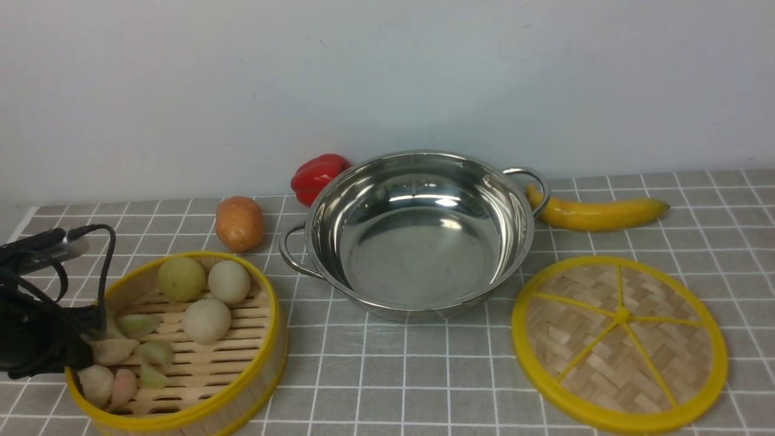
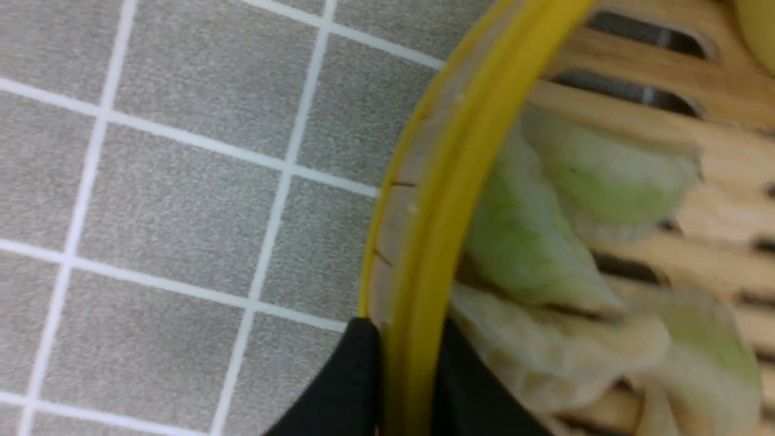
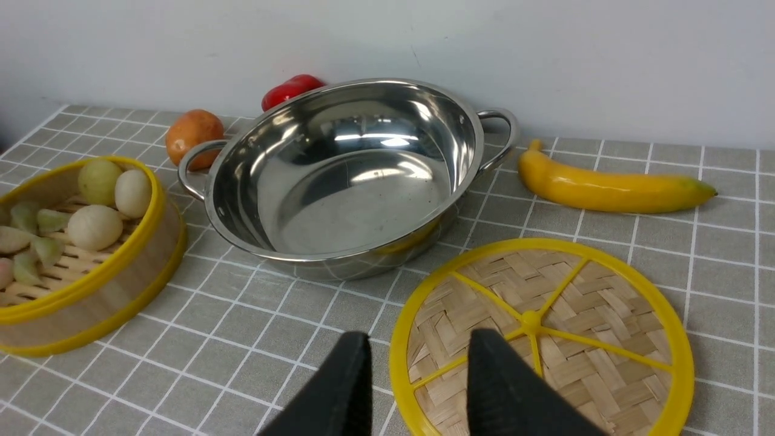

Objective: Place the steamer in the pot on the grey tablecloth, and put the lid on the steamer.
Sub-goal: 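Grasp the rim of the steamer basket holding the buns with the left gripper, then place the bamboo steamer basket with dumplings into the steel pot with the left gripper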

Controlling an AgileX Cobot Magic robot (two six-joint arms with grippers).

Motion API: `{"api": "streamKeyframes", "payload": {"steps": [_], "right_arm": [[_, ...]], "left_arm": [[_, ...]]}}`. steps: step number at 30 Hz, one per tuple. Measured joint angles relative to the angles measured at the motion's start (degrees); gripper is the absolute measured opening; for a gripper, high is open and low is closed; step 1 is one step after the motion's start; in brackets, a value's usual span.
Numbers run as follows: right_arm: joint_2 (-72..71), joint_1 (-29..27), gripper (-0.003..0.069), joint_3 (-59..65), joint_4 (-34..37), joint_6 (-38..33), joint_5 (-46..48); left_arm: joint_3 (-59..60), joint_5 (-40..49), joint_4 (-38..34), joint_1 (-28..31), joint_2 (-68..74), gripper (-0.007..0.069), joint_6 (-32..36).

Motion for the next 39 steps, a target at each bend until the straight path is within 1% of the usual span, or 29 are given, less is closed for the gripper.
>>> {"api": "streamKeyframes", "payload": {"steps": [2, 7, 12, 17, 20, 28, 30, 34, 35, 39], "right_arm": [[0.0, 0.0, 0.0243, 0.0, 0.0, 0.1, 0.0], [0.0, 0.0, 0.0243, 0.0, 0.0, 0.1, 0.0], [0.0, 0.0, 0.0243, 0.0, 0.0, 0.1, 0.0], [0.0, 0.0, 0.0243, 0.0, 0.0, 0.1, 0.0], [0.0, 0.0, 0.0243, 0.0, 0.0, 0.1, 0.5], [0.0, 0.0, 0.0243, 0.0, 0.0, 0.1, 1.1], [0.0, 0.0, 0.0243, 0.0, 0.0, 0.1, 1.1], [0.0, 0.0, 0.0243, 0.0, 0.0, 1.3, 1.3], [0.0, 0.0, 0.0243, 0.0, 0.0, 1.6, 1.3], [0.0, 0.0, 0.0243, 0.0, 0.0, 2.8, 1.9]], "left_arm": [[0.0, -0.3, 0.8, 0.0, 0.0, 0.0053, 0.8], [-0.1, -0.4, 0.7, 0.0, 0.1, 0.0053, 0.0], [-1.8, 1.9, 1.6, 0.0, 0.6, 0.0053, -0.8], [-4.7, 6.4, 3.4, 0.3, 1.3, 0.0053, -1.1], [-9.8, 12.9, 5.4, 1.8, 1.5, 0.0053, -1.2], [-20.6, 21.1, 8.3, 2.6, 1.5, 0.0053, -4.0], [-22.6, 22.8, 8.6, 1.7, 1.5, 0.0053, -4.2], [-29.8, 26.5, 10.3, -3.4, 1.5, 0.0053, -5.8], [-30.2, 26.5, 10.3, -3.7, 1.5, 0.0053, -5.8], [-37.2, 27.0, 11.7, -12.7, 1.7, 0.0053, -8.4]]}}
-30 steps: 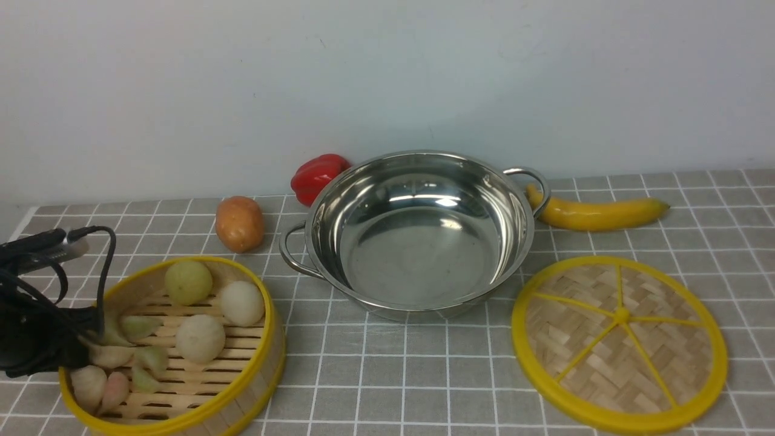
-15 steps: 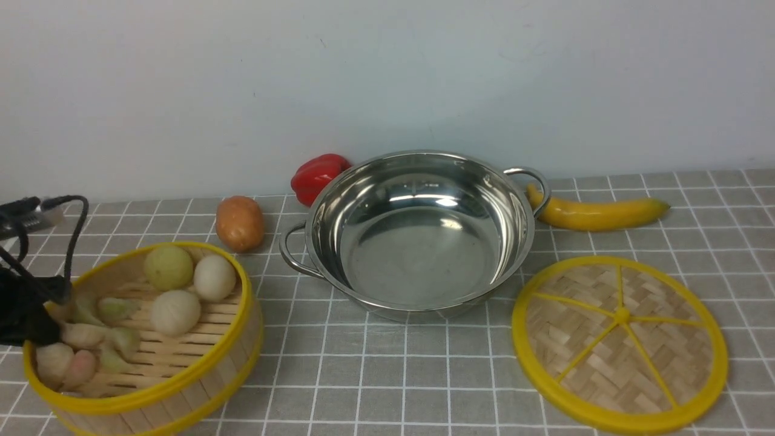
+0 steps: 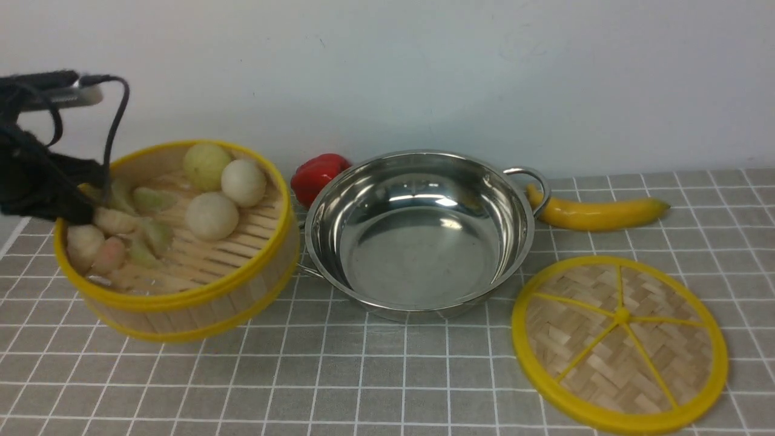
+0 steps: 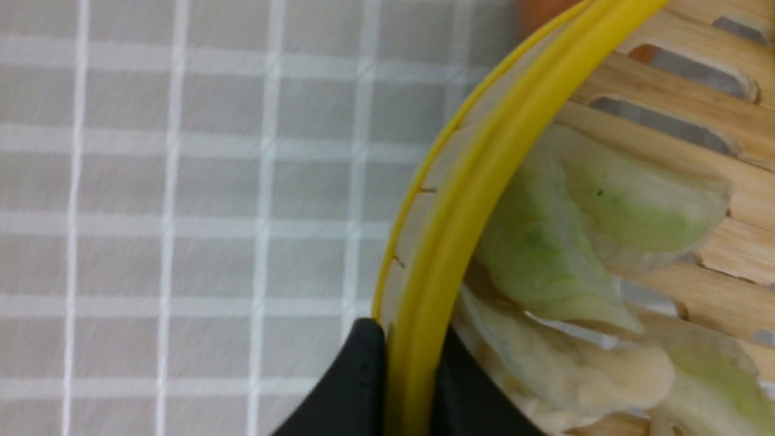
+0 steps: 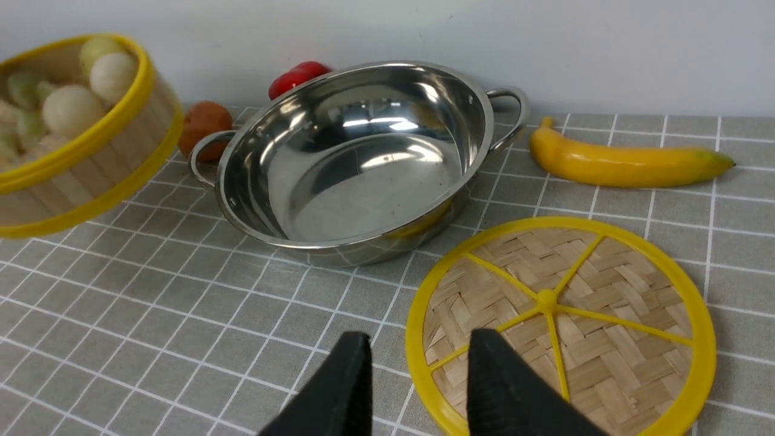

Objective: Place the steamer in the pot on the grey tablecloth, and put the lid on the steamer.
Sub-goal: 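Place the bamboo steamer basket with dumplings into the steel pot with the left gripper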

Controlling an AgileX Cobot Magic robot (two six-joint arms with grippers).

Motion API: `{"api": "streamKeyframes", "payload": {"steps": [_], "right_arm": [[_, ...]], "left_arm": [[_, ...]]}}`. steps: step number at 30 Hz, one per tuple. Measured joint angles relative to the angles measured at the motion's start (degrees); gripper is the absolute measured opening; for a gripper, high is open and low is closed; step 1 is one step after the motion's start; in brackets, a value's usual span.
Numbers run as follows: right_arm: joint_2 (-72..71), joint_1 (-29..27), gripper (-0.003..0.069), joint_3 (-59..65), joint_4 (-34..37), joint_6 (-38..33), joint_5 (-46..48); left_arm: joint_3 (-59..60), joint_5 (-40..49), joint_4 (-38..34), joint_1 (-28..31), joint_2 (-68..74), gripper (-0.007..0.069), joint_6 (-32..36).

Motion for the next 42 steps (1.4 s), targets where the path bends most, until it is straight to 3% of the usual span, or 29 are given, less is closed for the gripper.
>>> {"api": "streamKeyframes", "payload": {"steps": [10, 17, 26, 42], "right_arm": [[0.0, 0.0, 0.0243, 0.0, 0.1, 1.9, 1.6], [0.0, 0.0, 0.0243, 0.0, 0.1, 3.0, 3.3], [0.0, 0.0, 0.0243, 0.0, 1.1, 3.1, 4.7], [0.0, 0.0, 0.0243, 0.0, 1.2, 3.2, 5.6]], "left_arm": [[-20.4, 0.2, -0.8, -19.9, 12.8, 0.0053, -6.4], [-31.2, 0.6, 2.6, -26.6, 24.3, 0.0053, -10.0], [-33.1, 0.0, 5.5, -27.3, 31.2, 0.0053, -11.5], [-33.7, -4.6, 4.3, -27.1, 37.1, 0.005, -12.7]]}}
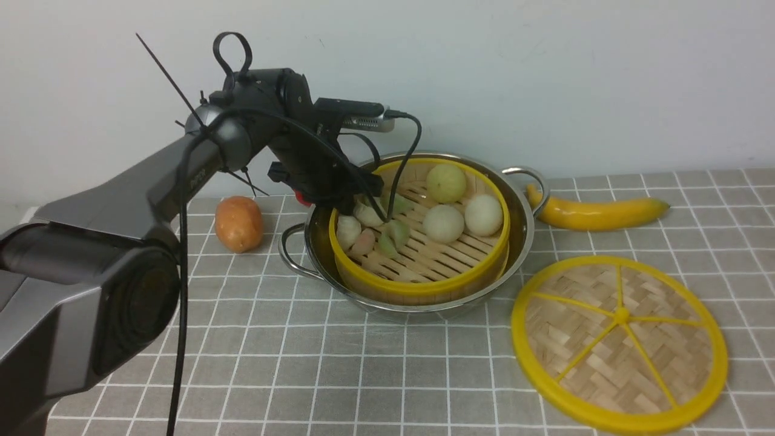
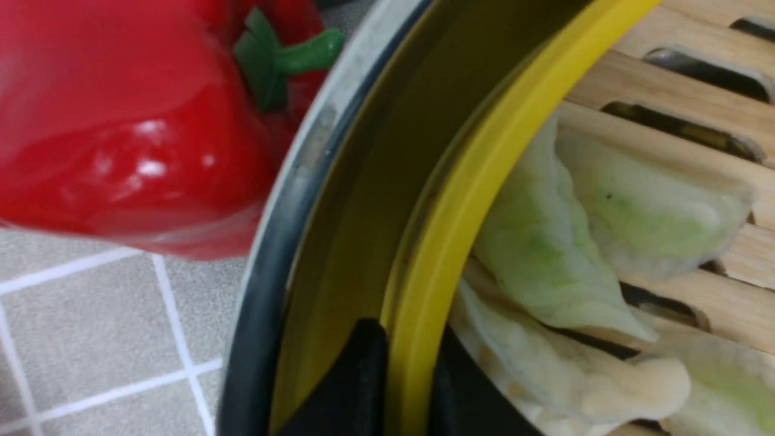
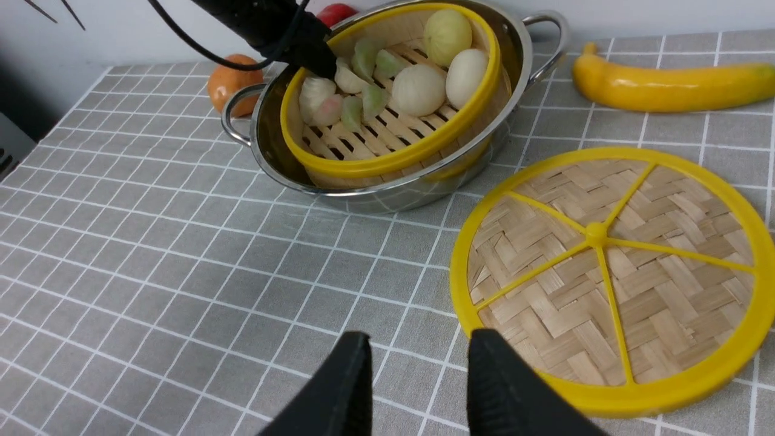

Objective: Place the steamer in the pot on the grey tablecloth, and put the lid on the steamer.
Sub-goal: 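Place the bamboo steamer basket with dumplings into the steel pot with the left gripper, then move the gripper down to the bamboo steamer lid and grasp its center knob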

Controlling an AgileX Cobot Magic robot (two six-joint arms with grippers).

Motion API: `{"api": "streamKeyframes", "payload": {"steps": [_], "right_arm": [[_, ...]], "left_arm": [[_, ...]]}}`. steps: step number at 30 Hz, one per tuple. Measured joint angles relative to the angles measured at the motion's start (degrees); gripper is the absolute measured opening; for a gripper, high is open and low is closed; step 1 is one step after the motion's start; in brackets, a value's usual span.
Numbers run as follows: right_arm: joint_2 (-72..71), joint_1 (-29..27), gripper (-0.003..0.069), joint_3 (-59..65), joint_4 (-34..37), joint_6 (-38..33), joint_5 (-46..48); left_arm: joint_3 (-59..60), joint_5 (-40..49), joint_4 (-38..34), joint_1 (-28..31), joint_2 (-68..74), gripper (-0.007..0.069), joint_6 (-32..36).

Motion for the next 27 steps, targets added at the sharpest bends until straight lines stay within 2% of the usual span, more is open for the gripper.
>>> {"api": "streamKeyframes", "payload": {"steps": [4, 8, 10, 11, 13, 17, 22, 27], "right_arm": [[0.0, 0.0, 0.0243, 0.0, 0.0, 0.0, 0.6], [0.0, 0.0, 0.0243, 0.0, 0.0, 0.0, 0.7], [0.0, 0.0, 0.0243, 0.0, 0.0, 0.0, 1.0], [0.0, 0.0, 0.0243, 0.0, 0.0, 0.0, 1.1], [0.0, 0.0, 0.0243, 0.0, 0.2, 0.0, 1.4], [0.0, 0.0, 0.0243, 0.0, 0.3, 0.0, 1.6], [0.0, 0.0, 0.0243, 0.0, 0.3, 0.0, 1.7], [1.5, 0.0, 0.0243, 0.0, 0.4, 0.0, 0.1]], "left_arm": [[-0.1, 0.0, 0.0, 0.0, 0.0, 0.0055, 0.0], [-0.1, -0.1, -0.5, 0.0, 0.1, 0.0096, -0.1], [-0.1, -0.2, -0.9, 0.0, 0.1, 0.0189, -0.1], [-0.1, -0.2, -0.9, 0.0, 0.1, 0.0189, -0.1], [-0.1, -0.2, -0.9, 0.0, 0.1, 0.0275, -0.1], [-0.1, 0.4, -0.3, 0.0, -0.6, 0.0337, -0.1], [-0.1, 2.5, 3.3, -0.1, -4.4, 0.033, -0.3], [-0.1, 7.2, 5.4, -0.1, -11.1, 0.0263, -0.6]]}}
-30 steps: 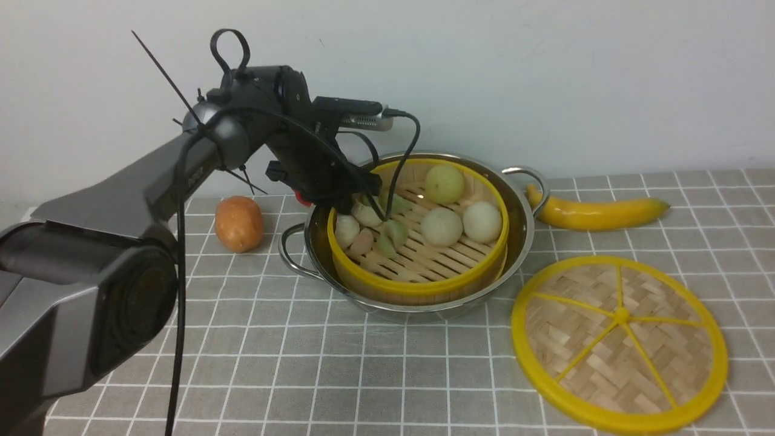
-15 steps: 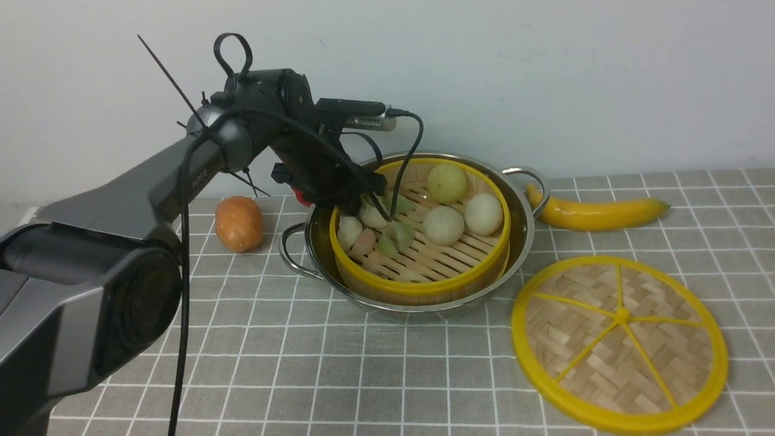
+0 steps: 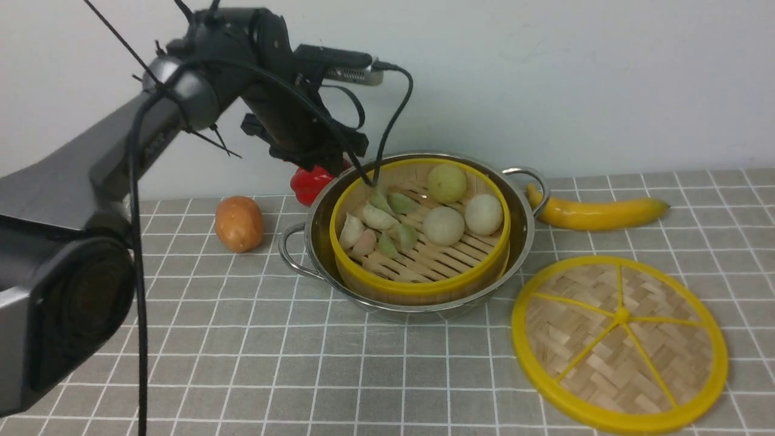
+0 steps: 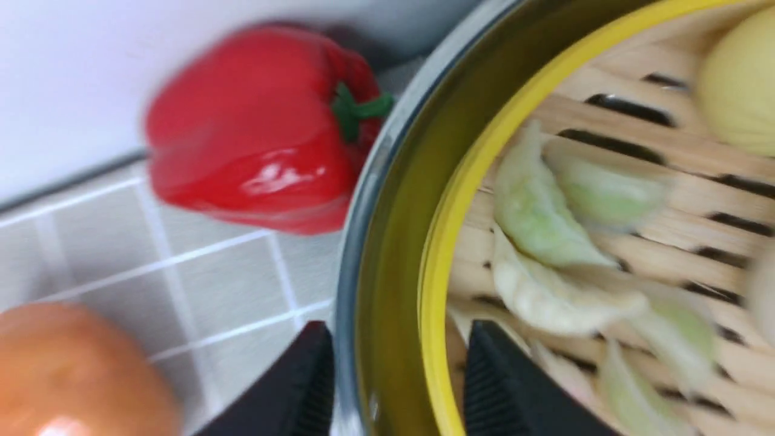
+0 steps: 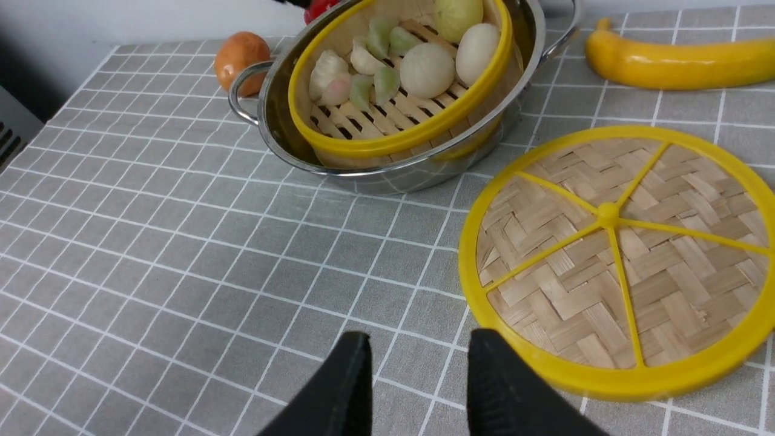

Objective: Place the steamer in the pot on the grey tablecloth, and put the lid on the steamer.
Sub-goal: 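Move the gripper down to the bamboo steamer lid and grasp its center knob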

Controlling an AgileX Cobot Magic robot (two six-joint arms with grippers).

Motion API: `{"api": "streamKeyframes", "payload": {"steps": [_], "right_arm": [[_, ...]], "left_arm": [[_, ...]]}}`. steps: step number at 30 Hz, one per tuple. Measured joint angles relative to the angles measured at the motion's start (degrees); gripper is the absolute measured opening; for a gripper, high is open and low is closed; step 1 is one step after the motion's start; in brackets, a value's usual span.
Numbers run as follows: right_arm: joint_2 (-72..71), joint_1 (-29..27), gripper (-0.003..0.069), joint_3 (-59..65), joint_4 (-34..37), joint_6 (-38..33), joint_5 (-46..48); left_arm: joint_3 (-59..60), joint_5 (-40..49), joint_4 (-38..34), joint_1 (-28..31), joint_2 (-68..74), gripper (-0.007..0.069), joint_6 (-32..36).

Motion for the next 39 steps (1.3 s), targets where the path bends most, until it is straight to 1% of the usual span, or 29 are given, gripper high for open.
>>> {"api": "streamKeyframes", "payload": {"steps": [4, 5, 6, 7, 8, 9, 10, 11, 13, 14, 15, 17, 20, 23, 26, 28, 29, 30, 31, 33, 34, 35, 38, 39], "right_arm": [[5.1, 0.0, 0.0243, -0.1, 3.0, 0.0, -2.8], [8.0, 0.0, 0.0243, -0.2, 5.5, -0.7, -3.7], [9.9, 0.0, 0.0243, -0.4, 6.4, -1.4, -4.0], [10.4, 0.0, 0.0243, -0.4, 6.7, -1.6, -4.0], [12.8, 0.0, 0.0243, -0.8, 8.4, -2.9, -4.2], [16.8, 0.0, 0.0243, -1.8, 10.3, -5.6, -4.4], [19.3, 0.0, 0.0241, -2.7, 11.0, -6.9, -4.4], [19.8, 0.0, 0.0241, -3.0, 11.2, -7.6, -4.4], [26.6, 0.0, 0.0225, -6.9, 13.1, -11.4, -4.5], [27.1, 0.0, 0.0224, -7.2, 13.2, -11.9, -4.5], [31.1, 0.2, 0.0211, -10.3, 13.4, -13.3, -4.5], [34.7, 1.1, 0.0202, -13.0, 12.9, -13.7, -4.5], [39.3, 3.6, 0.0194, -16.6, 10.1, -12.8, -4.6], [45.9, 9.2, 0.019, -21.9, 0.4, -7.2, -4.7], [51.2, 13.7, 0.019, -25.4, -12.7, 1.4, -4.8], [55.9, 16.2, 0.019, -27.5, -23.2, 10.4, -4.8], [56.3, 16.2, 0.019, -27.6, -24.1, 10.4, -4.8], [59.1, 16.9, 0.019, -28.5, -29.4, 15.2, -4.8], [61.0, 17.1, 0.0192, -28.9, -32.7, 17.2, -4.8], [64.6, 17.1, 0.0199, -29.6, -35.2, 19.1, -4.8], [64.9, 17.1, 0.0199, -29.6, -35.2, 19.2, -4.9], [67.7, 17.1, 0.0207, -29.8, -35.5, 19.4, -5.1], [72.1, 17.1, 0.0232, -29.8, -34.2, 18.5, -6.0], [72.6, 17.2, 0.0235, -29.8, -34.1, 18.4, -6.1]], "left_arm": [[0.0, 4.9, 2.2, 0.0, -6.1, 0.0172, 0.1], [0.0, 5.4, 3.0, 0.0, -8.2, 0.0132, 0.6], [0.0, 5.4, 3.6, 0.0, -9.6, 0.0094, 1.2], [0.0, 5.4, 3.7, 0.0, -10.4, 0.0087, 1.2], [0.0, 5.5, 4.0, 0.0, -11.9, 0.0057, 1.6], [0.0, 5.5, 4.3, 0.0, -15.4, 0.0006, 2.2], [0.0, 5.5, 4.3, 0.0, -17.4, -0.0014, 2.4], [0.0, 5.5, 4.3, 0.0, -17.4, -0.0016, 2.4], [0.0, 5.5, 3.3, 0.0, -23.3, -0.0023, 2.7], [0.0, 5.5, 3.1, 0.0, -23.7, -0.0023, 2.9], [0.0, 5.5, 2.0, 0.0, -27.8, -0.0023, 3.3], [0.4, 5.5, 1.1, 0.0, -31.8, -0.0023, 4.3], [2.2, 5.5, -0.2, 0.0, -37.5, -0.0023, 6.2], [7.3, 5.5, -0.8, 0.0, -46.7, -0.0023, 8.2], [14.8, 5.5, -1.5, 0.0, -55.7, -0.0023, 10.2], [20.8, 5.5, -2.5, 0.0, -61.3, -0.0023, 11.7], [22.0, 5.5, -2.7, 0.0, -61.9, -0.0023, 12.0], [27.1, 5.7, -4.0, 0.0, -66.3, -0.0023, 13.2], [31.0, 5.7, -5.8, 0.0, -69.6, -0.0023, 14.3], [36.7, 5.7, -8.3, 0.0, -74.6, -0.0023, 15.7], [36.7, 5.7, -8.6, 0.0, -75.1, -0.0023, 15.9], [41.6, 5.0, -11.4, 0.0, -79.2, -0.0023, 17.5], [49.8, 1.2, -16.6, 0.0, -86.4, -0.0023, 20.6], [50.3, 0.9, -16.6, 0.0, -86.8, -0.0023, 20.6]]}}
